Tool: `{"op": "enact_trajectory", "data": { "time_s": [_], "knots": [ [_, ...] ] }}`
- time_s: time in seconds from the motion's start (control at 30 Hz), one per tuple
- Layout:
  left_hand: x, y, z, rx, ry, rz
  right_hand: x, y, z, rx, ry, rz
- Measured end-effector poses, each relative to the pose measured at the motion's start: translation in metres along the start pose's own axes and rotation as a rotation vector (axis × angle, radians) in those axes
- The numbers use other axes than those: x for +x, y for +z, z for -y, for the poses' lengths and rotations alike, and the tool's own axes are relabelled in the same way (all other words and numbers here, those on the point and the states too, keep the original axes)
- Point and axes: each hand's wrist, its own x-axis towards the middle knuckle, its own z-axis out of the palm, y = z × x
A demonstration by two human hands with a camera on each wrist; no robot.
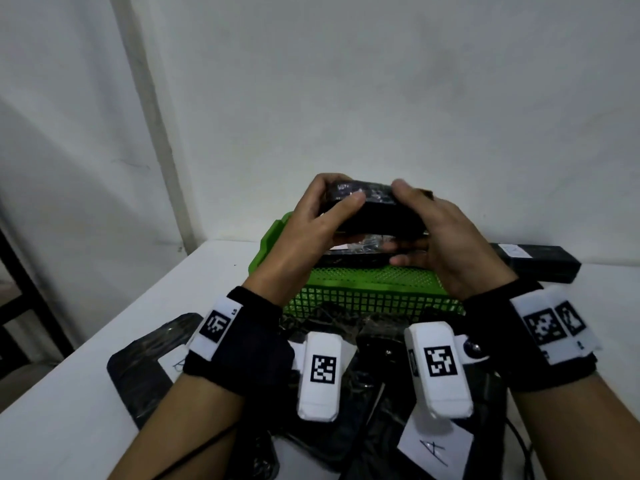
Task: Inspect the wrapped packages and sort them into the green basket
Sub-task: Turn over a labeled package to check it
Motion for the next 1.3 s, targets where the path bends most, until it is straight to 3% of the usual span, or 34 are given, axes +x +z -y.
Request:
{"op": "enact_trajectory", "data": {
  "time_s": [0.27, 0.53, 0.67, 0.87, 1.1, 1.17, 1.3],
  "knots": [
    [0.001, -0.004, 0.0, -0.073, 0.005, -0.094, 0.001, 0.006, -0.008, -0.019, -0.226, -0.037],
    [-0.001, -0.002, -0.002, -0.138, -0.165, -0.009, 0.003, -0.003, -0.007, 0.001, -0.287, 0.038],
    [-0.001, -0.002, -0.002, -0.213, -0.146, -0.012, 0.005, -0.005, -0.008, 0.033, -0.266, -0.05],
    [-0.003, -0.003, -0.001, -0.125, -0.105, -0.019, 0.005, -0.009, -0.01, -0.044, -0.295, -0.062],
    [-0.002, -0.003, -0.007, -0.179, -0.128, -0.054, 0.001, 0.001, -0.006, 0.106, -0.336, -0.072],
    [-0.002, -0.005, -0.011, -0.262, -0.153, -0.054, 0.0, 0.001, -0.007, -0.019, -0.372, -0.149],
    [-0.002, -0.008, -0.016, -0.313, -0.104, -0.037, -0.005, -0.002, -0.005, -0.504, -0.472, -0.344]
  ]
}}
